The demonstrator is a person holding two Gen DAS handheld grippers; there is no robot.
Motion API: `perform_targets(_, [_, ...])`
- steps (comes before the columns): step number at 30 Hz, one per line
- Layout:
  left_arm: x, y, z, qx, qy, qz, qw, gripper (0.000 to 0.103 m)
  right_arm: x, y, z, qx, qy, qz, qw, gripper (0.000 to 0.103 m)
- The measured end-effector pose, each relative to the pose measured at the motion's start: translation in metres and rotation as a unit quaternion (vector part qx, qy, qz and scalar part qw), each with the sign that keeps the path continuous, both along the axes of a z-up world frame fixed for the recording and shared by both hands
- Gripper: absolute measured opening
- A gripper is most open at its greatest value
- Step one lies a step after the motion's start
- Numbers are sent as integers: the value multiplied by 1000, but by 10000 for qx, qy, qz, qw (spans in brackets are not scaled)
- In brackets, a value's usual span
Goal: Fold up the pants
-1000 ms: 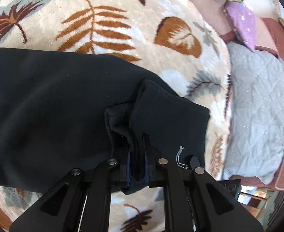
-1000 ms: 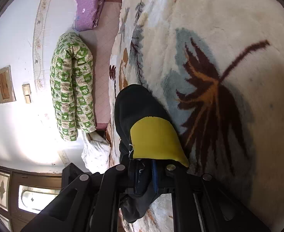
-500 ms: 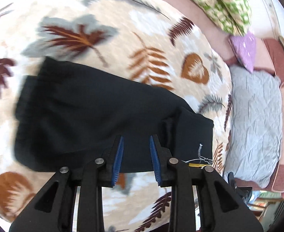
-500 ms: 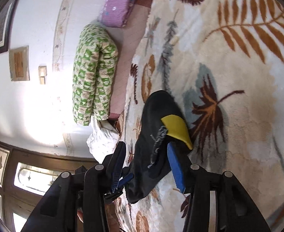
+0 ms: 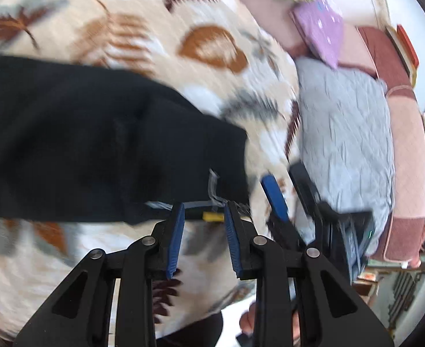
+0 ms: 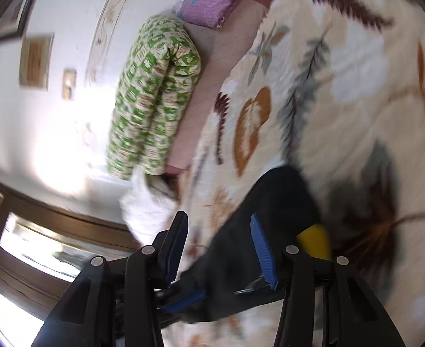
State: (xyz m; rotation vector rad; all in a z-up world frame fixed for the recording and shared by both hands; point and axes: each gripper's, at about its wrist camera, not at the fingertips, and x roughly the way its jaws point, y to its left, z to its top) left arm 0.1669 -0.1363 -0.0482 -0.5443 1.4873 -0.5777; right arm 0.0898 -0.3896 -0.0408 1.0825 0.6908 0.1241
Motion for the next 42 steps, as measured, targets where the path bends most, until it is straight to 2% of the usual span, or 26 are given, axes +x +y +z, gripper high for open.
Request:
perform_targets(1, [-10, -6, -5, -58, 83, 90, 9999, 26, 1, -5, 0, -188, 55, 65, 9998, 56])
perform_targets(3, [-22, -13, -11, -176, 170, 182, 9995, 26, 10, -17, -3, -432, 296, 279, 9982, 58])
perform_targets(7, [-37, -19, -27, -354, 414, 613, 9966, 26, 43, -41, -24, -295, 663, 836, 9939, 63])
perform_targets(9, [-35, -16, -26, -509, 426, 872, 9940, 26, 59, -45, -37, -191, 868, 1097, 9900, 63])
perform_targets(12, [-30, -16, -12, -855, 408, 1134, 9890, 26, 76, -39, -46, 1, 846, 1569, 9840, 63])
perform_targets(15, [-18, -25, -1, -808, 283, 1346, 9872, 26, 87, -28, -51, -352, 953, 1894, 9766, 62])
perform_targets(17, [-13, -36, -11, -667, 480, 1332, 9877, 26, 92, -21, -50, -676, 969, 2149, 9695, 51])
perform_targets(18, [-12, -40, -19, -590, 595, 1307, 9879, 26, 94, -19, -48, -835, 940, 2239, 9665, 42])
perform_targets(19, [-14, -45, -29, -466, 725, 1290, 9879, 26, 96, -17, -46, -964, 928, 2341, 9630, 38])
perform_targets(22, [-18, -55, -64, -127, 1170, 1302, 9845, 29, 101, -18, -43, -1075, 899, 2469, 9589, 35])
perform_targets(23, [-20, -54, -77, -185, 1329, 1419, 9807, 29, 102, -18, -45, -1137, 935, 2517, 9565, 35])
perform_targets(24, [-20, -52, -81, -244, 1319, 1474, 9799, 29, 104, -19, -47, -1191, 987, 2535, 9549, 35])
perform_targets(26, [-19, -54, -75, -201, 1167, 1331, 9840, 29, 104, -22, -60, -1388, 1243, 2540, 9491, 31])
perform_targets(27, [-18, -56, -72, -180, 1101, 1257, 9858, 29, 103, -25, -63, -1418, 1199, 2548, 9490, 30])
perform_targets(29, [-21, -52, -63, -295, 1005, 1137, 9880, 29, 101, -24, -62, -1509, 1126, 2540, 9487, 31])
perform_targets(30, [-22, -50, -59, -328, 974, 1059, 9891, 29, 101, -22, -59, -1546, 1153, 2506, 9487, 35])
perform_targets(34, [-31, -14, -24, -253, 474, 592, 9968, 28, 83, -27, -26, -1335, 893, 2119, 9640, 37])
perform_targets(36, [-31, 15, -9, -141, 208, 558, 9981, 28, 68, -25, -4, -1519, 656, 1985, 9660, 42])
perform_targets(37, [-29, 34, 0, -67, 48, 578, 9983, 28, 59, -18, 8, -1672, 507, 1994, 9642, 49])
perform_targets(39, [-23, 79, 16, 64, -238, 680, 9974, 29, 42, 1, 27, -2071, 316, 2081, 9554, 56])
perform_targets(41, [-13, 130, 28, 599, -601, 906, 9923, 30, 25, 32, 41, -2379, 23, 2279, 9442, 59])
perform_targets(42, [-10, 150, 30, 838, -705, 1027, 9887, 36, 16, 56, 45, -2480, -162, 2481, 9363, 64])
